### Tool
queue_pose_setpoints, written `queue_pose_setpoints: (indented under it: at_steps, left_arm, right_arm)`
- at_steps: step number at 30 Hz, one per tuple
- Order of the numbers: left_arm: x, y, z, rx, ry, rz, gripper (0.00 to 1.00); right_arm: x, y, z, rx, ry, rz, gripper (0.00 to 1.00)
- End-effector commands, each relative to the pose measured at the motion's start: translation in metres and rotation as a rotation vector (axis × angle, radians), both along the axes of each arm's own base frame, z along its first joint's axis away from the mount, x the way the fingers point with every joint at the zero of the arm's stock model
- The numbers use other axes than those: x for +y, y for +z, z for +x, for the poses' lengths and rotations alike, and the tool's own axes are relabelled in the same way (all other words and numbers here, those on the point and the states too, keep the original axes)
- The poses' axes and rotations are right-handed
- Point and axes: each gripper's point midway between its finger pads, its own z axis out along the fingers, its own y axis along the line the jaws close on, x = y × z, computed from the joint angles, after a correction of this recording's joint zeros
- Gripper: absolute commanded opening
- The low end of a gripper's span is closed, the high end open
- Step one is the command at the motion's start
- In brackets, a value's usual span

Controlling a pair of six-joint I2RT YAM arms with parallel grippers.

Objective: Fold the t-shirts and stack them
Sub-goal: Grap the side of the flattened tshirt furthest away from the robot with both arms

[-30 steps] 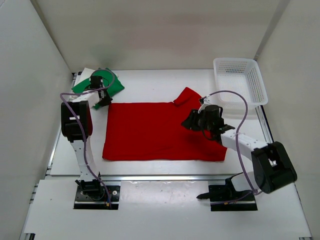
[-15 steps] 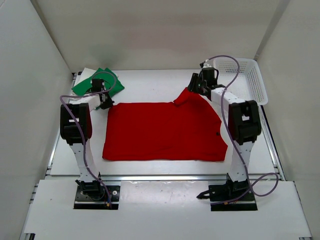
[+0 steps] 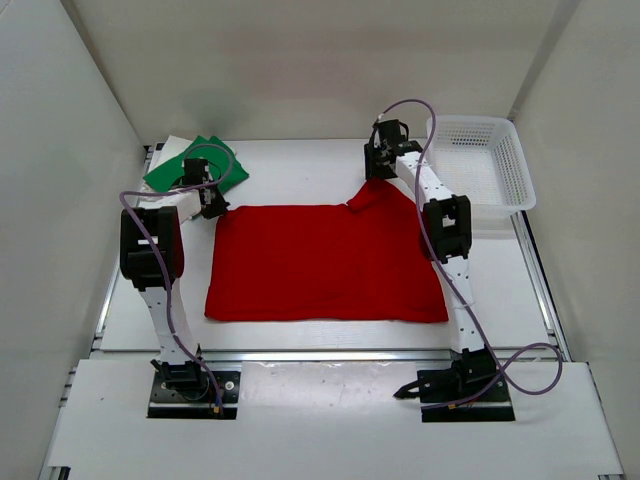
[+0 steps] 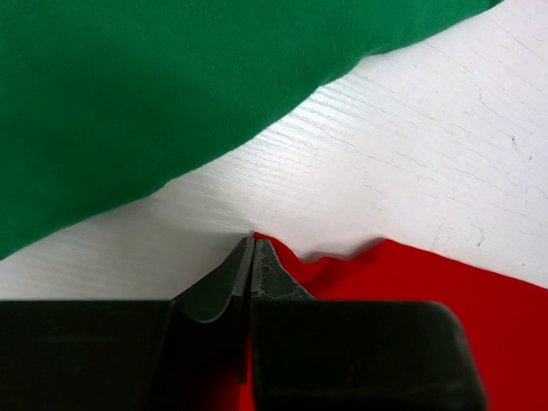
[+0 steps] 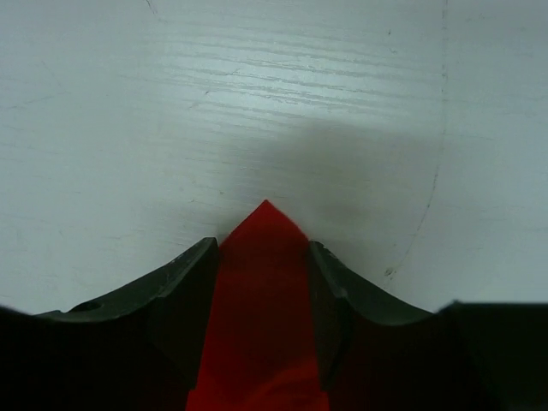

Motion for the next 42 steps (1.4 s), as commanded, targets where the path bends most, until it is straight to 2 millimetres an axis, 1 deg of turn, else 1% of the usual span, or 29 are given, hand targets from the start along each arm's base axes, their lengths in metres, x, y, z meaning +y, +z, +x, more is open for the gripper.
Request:
queue_pose_setpoints:
  at_steps: [1, 2, 3, 4, 5, 6, 11, 12, 13, 15, 18, 19, 20, 22, 24, 25, 27, 28, 29, 30, 31, 32, 35, 36, 38, 39, 40, 41, 42]
  left_arm:
    - [-0.004, 0.041, 0.014, -0.098, -0.010, -0.013, 0.00]
    - [0.000, 0.042, 0.014, -0.100, -0.003, -0.014, 0.00]
    - [-0.006, 0.043, 0.015, -0.101, -0.014, -0.015, 0.00]
    - [-0.004, 0.043, 0.015, -0.101, -0.010, -0.013, 0.00]
    - [-0.003, 0.041, 0.014, -0.097, -0.008, -0.005, 0.00]
    - [-0.003, 0.042, 0.014, -0.100, -0.009, -0.008, 0.00]
    - [-0.004, 0.037, 0.013, -0.089, -0.010, -0.011, 0.00]
    - [-0.016, 0.037, 0.012, -0.093, -0.033, -0.009, 0.00]
    - [-0.020, 0.035, 0.011, -0.090, -0.041, -0.009, 0.00]
    - [-0.020, 0.038, 0.013, -0.099, -0.041, -0.009, 0.00]
    - [-0.021, 0.035, 0.011, -0.087, -0.044, -0.012, 0.00]
    - [-0.020, 0.036, 0.012, -0.092, -0.048, -0.005, 0.00]
    - [-0.020, 0.035, 0.012, -0.092, -0.051, 0.001, 0.00]
    - [-0.020, 0.037, 0.011, -0.092, -0.046, -0.011, 0.00]
    - [-0.021, 0.040, 0.013, -0.104, -0.046, -0.009, 0.00]
    - [-0.019, 0.038, 0.013, -0.098, -0.043, -0.011, 0.00]
    - [-0.021, 0.040, 0.013, -0.103, -0.049, -0.015, 0.00]
    - [-0.023, 0.037, 0.011, -0.096, -0.052, -0.014, 0.00]
    - [-0.023, 0.041, 0.011, -0.106, -0.054, -0.018, 0.00]
    - [-0.023, 0.042, 0.012, -0.112, -0.050, -0.020, 0.00]
    - [-0.021, 0.044, 0.012, -0.116, -0.046, -0.027, 0.00]
    - [-0.024, 0.048, 0.012, -0.127, -0.050, -0.035, 0.00]
    - [-0.019, 0.052, 0.008, -0.140, -0.030, -0.055, 0.00]
    - [-0.022, 0.062, 0.011, -0.166, -0.035, -0.059, 0.00]
    - [-0.022, 0.065, 0.007, -0.168, -0.035, -0.067, 0.00]
    - [-0.020, 0.072, 0.006, -0.181, -0.030, -0.065, 0.00]
    - [-0.021, 0.070, 0.003, -0.175, -0.032, -0.068, 0.00]
    - [-0.021, 0.075, 0.001, -0.187, -0.031, -0.073, 0.00]
    - [-0.024, 0.080, -0.001, -0.198, -0.037, -0.085, 0.00]
  right_arm:
    - [-0.004, 0.015, -0.001, -0.007, 0.023, -0.044, 0.44]
    - [-0.003, 0.011, -0.002, -0.001, 0.024, -0.045, 0.43]
    - [-0.002, 0.009, -0.003, 0.000, 0.027, -0.045, 0.42]
    - [-0.004, 0.006, -0.002, 0.005, 0.021, -0.045, 0.41]
    - [0.001, 0.000, -0.004, 0.014, 0.031, -0.052, 0.41]
    - [0.002, 0.007, -0.003, 0.001, 0.035, -0.049, 0.42]
    - [0.001, 0.007, 0.002, -0.017, 0.032, -0.045, 0.48]
    - [0.001, 0.011, 0.004, -0.026, 0.029, -0.042, 0.48]
    - [0.001, 0.011, 0.005, -0.032, 0.031, -0.040, 0.48]
    - [0.000, 0.009, 0.005, -0.026, 0.023, -0.028, 0.46]
    - [0.003, 0.013, 0.009, -0.049, 0.027, -0.026, 0.47]
    - [0.003, 0.011, 0.009, -0.048, 0.029, -0.021, 0.41]
    - [0.003, 0.014, 0.010, -0.054, 0.030, -0.023, 0.32]
    - [-0.001, 0.013, 0.011, -0.050, 0.026, -0.012, 0.26]
    - [-0.001, 0.012, 0.011, -0.046, 0.022, -0.008, 0.16]
    - [-0.001, 0.012, 0.012, -0.049, 0.017, -0.015, 0.13]
    - [0.000, 0.017, 0.013, -0.054, 0.016, 0.002, 0.01]
    - [0.000, 0.020, 0.015, -0.061, 0.012, 0.014, 0.00]
    - [0.000, 0.026, 0.015, -0.062, 0.005, 0.020, 0.00]
    - [0.002, 0.042, 0.017, -0.087, -0.004, 0.032, 0.00]
    - [0.000, 0.050, 0.017, -0.092, -0.015, 0.039, 0.00]
    - [-0.002, 0.065, 0.016, -0.102, -0.010, 0.044, 0.00]
    - [-0.006, 0.104, 0.000, -0.086, -0.024, 0.063, 0.00]
    - [-0.008, 0.111, -0.009, -0.062, -0.028, 0.065, 0.00]
    - [-0.020, 0.129, -0.021, -0.040, -0.058, 0.065, 0.00]
    - [-0.025, 0.132, -0.029, -0.012, -0.069, 0.067, 0.00]
    - [-0.023, 0.138, -0.037, 0.000, -0.064, 0.070, 0.00]
    - [-0.031, 0.141, -0.042, 0.017, -0.084, 0.069, 0.00]
    - [-0.032, 0.132, -0.051, 0.063, -0.084, 0.067, 0.00]
